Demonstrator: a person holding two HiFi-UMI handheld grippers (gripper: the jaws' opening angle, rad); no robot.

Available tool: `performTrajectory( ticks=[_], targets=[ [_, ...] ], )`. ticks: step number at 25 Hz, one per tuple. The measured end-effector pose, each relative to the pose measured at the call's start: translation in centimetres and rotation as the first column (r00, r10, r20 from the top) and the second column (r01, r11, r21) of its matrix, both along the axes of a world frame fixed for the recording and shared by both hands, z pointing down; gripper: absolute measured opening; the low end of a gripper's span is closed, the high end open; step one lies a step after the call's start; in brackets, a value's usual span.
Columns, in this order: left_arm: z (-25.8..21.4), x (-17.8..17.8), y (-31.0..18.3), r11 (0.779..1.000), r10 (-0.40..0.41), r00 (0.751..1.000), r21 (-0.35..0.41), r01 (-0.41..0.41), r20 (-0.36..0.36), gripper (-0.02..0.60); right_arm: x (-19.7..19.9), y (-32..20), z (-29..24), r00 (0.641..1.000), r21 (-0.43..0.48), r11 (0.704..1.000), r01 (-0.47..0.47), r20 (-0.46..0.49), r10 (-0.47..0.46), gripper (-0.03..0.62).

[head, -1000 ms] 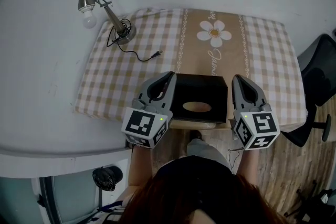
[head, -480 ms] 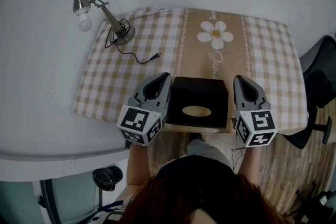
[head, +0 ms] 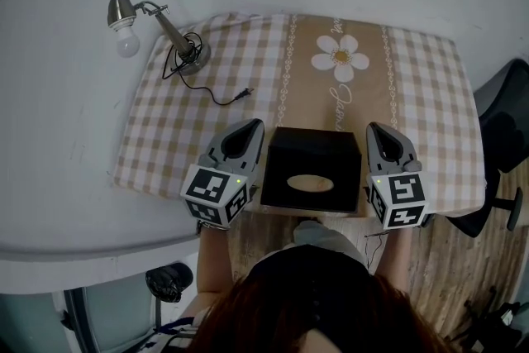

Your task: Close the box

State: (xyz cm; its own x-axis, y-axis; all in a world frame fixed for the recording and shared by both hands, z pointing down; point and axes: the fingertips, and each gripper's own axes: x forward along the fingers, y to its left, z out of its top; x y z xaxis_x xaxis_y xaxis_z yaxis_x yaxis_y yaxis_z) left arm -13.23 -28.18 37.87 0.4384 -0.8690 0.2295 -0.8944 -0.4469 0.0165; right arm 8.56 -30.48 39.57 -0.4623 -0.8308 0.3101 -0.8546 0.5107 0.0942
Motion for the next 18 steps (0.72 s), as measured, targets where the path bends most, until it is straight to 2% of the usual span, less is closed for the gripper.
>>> performTrajectory(
  ticks=[9,18],
  targets=[
    [2.6,-0.5,-1.1,0.997,0.013,1.000,-0.076,-0.015,-0.027,0.029,0.8,-1.3,3.1,1.000,-0.125,0.992,0.004,0.013,-0.002,0.017],
    [5.6,-0.9,-1.7,0.986,0.025,0.999,-0.165,-0.030,-0.032,0.029,0.8,-1.7,6.5,0.999,-0.279,0.960,0.032,0.025,-0.026,0.017]
  ],
)
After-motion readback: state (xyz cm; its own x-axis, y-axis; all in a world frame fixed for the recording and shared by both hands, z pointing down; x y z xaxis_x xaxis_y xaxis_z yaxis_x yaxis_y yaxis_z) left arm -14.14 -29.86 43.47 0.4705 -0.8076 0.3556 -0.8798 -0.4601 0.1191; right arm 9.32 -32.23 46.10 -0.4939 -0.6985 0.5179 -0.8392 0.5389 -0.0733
